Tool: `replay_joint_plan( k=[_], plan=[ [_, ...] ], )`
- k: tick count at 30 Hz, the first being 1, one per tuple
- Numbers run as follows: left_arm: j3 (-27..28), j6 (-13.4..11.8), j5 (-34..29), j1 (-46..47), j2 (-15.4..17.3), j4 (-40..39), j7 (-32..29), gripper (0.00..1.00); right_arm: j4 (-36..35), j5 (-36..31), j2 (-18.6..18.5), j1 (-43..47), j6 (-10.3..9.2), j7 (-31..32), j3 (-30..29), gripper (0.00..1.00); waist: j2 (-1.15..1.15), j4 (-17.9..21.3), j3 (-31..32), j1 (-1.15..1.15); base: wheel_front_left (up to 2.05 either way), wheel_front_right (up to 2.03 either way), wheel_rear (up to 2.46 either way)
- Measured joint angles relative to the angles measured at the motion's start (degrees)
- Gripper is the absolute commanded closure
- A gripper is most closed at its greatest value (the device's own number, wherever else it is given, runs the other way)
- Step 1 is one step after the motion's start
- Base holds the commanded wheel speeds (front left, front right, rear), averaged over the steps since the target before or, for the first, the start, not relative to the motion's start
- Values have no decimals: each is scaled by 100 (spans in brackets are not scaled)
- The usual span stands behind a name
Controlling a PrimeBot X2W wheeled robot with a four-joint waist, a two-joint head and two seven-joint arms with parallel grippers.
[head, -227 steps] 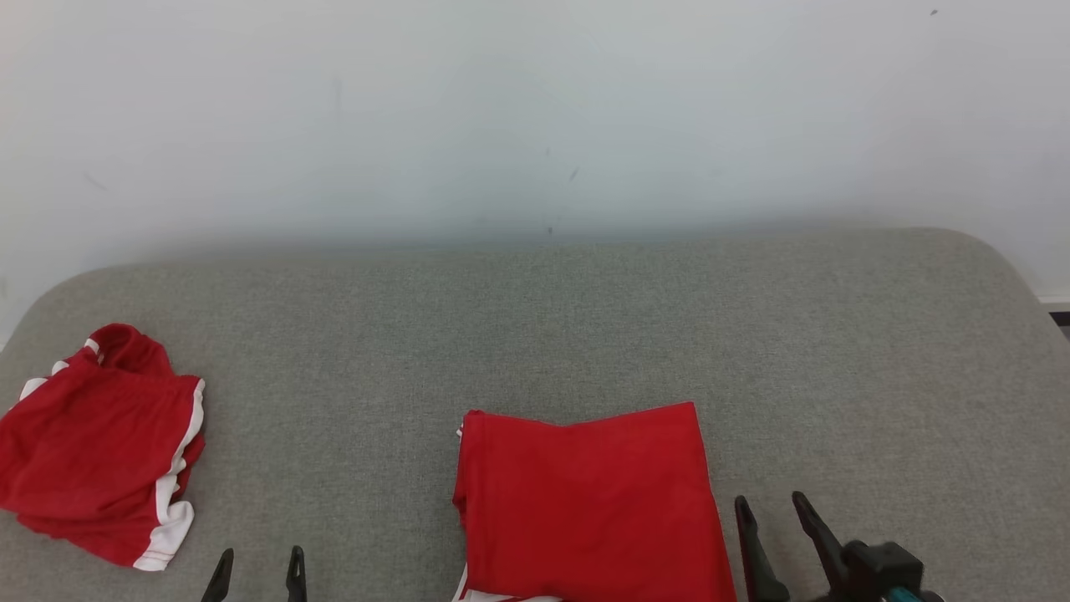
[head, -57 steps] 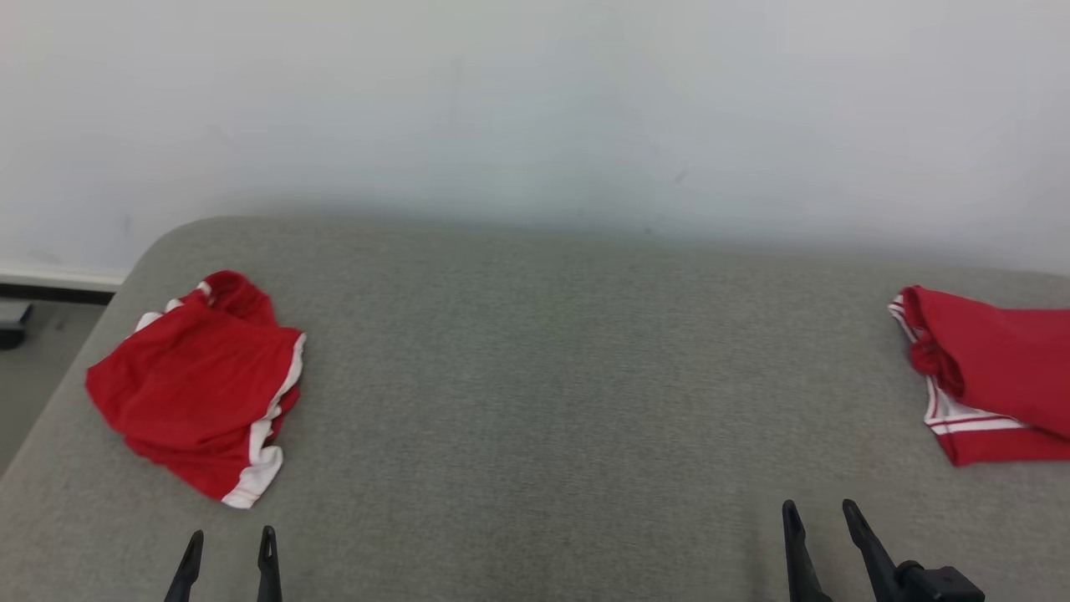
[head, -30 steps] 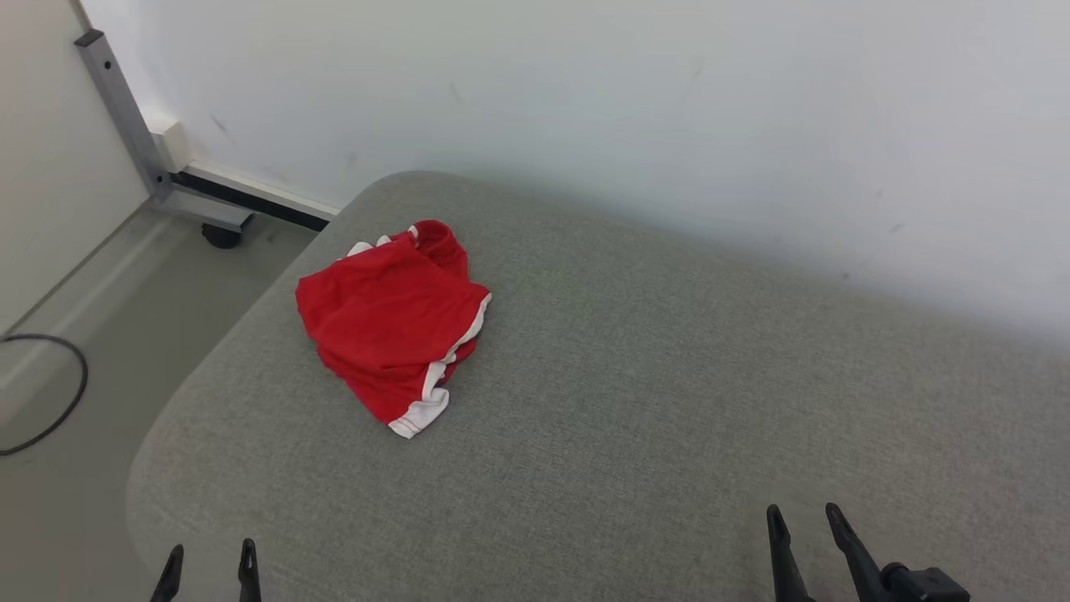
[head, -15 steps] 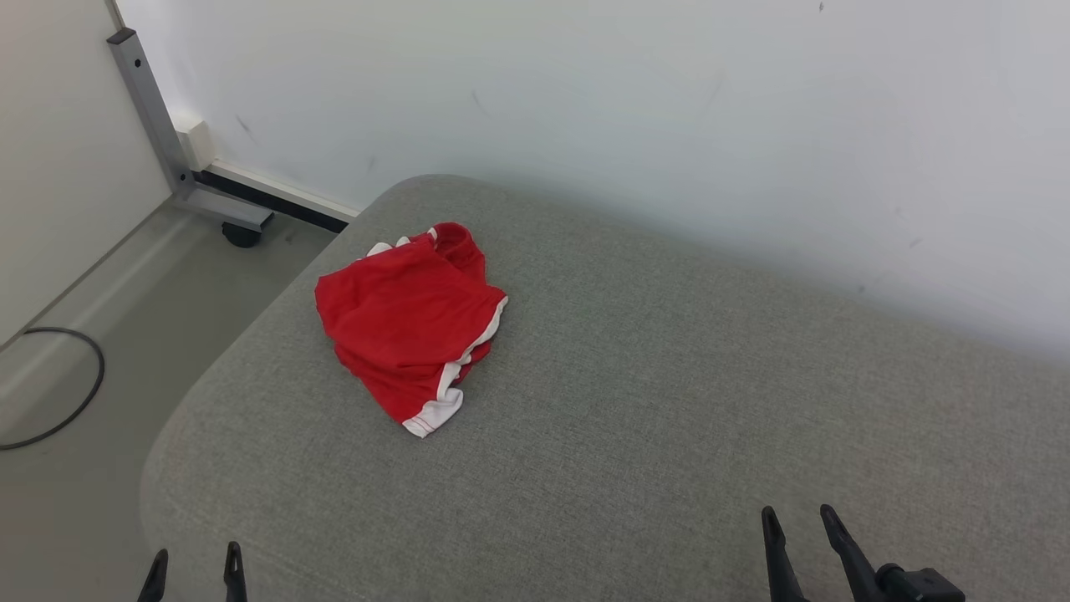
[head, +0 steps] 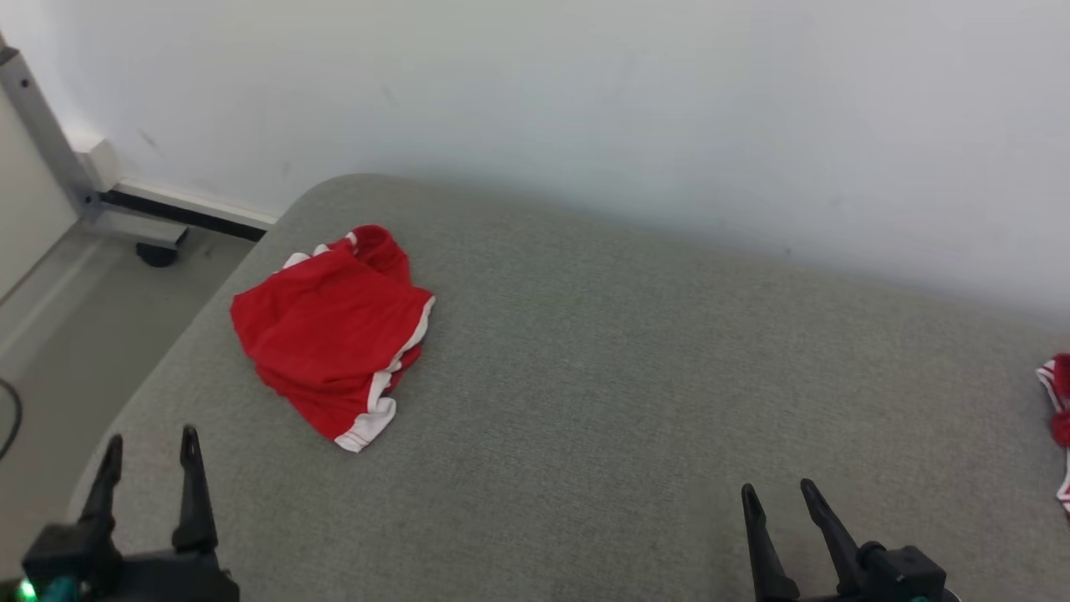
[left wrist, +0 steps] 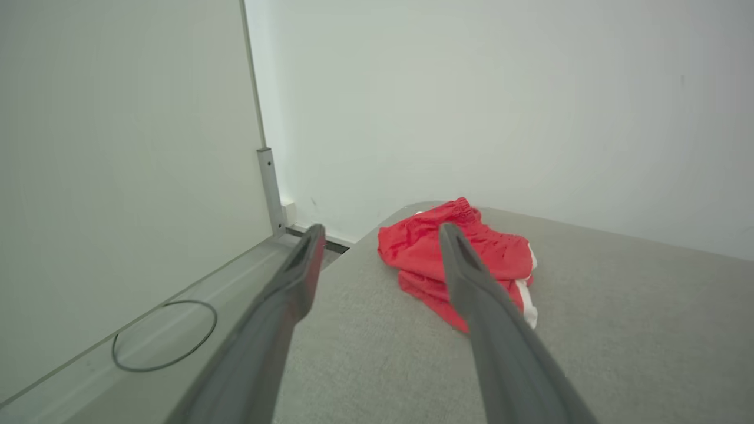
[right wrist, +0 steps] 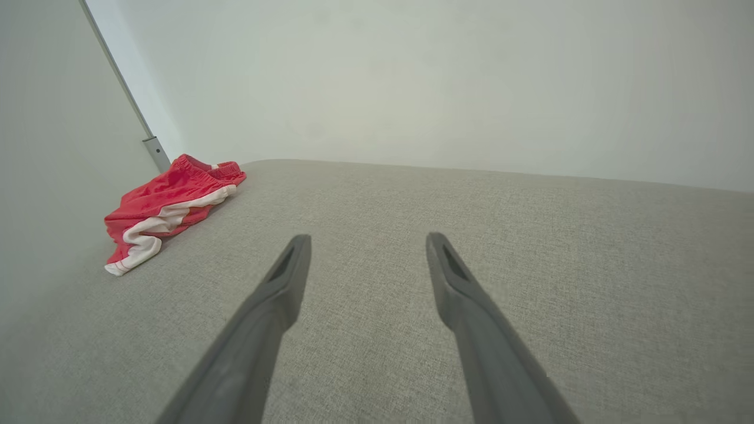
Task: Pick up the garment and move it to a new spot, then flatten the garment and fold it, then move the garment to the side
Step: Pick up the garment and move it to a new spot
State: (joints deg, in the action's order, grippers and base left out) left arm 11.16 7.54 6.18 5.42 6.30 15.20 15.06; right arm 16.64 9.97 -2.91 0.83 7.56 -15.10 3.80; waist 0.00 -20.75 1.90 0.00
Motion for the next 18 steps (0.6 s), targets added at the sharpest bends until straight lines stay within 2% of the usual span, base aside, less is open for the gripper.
replay_joint_plan(
  k=[5, 12, 18],
  plan=[
    [-13, 0, 230, 921, 475, 533, -1, 0, -55, -56, 1, -106, 0, 0, 65, 0, 0, 435, -89, 0, 0, 0, 0],
    [-224, 0, 637, 2157, 1402, 1443, 0, 0, -149, -136, 1, -390, 0, 1, 63, 0, 0, 1109, -358, 0, 0, 0, 0],
    [-740, 0, 1183, 3180, 2213, 2597, -230, 0, -241, -151, -1, -684, 0, 1, 47, 0, 1, 1682, -847, 1, 0, 0, 0]
  ],
)
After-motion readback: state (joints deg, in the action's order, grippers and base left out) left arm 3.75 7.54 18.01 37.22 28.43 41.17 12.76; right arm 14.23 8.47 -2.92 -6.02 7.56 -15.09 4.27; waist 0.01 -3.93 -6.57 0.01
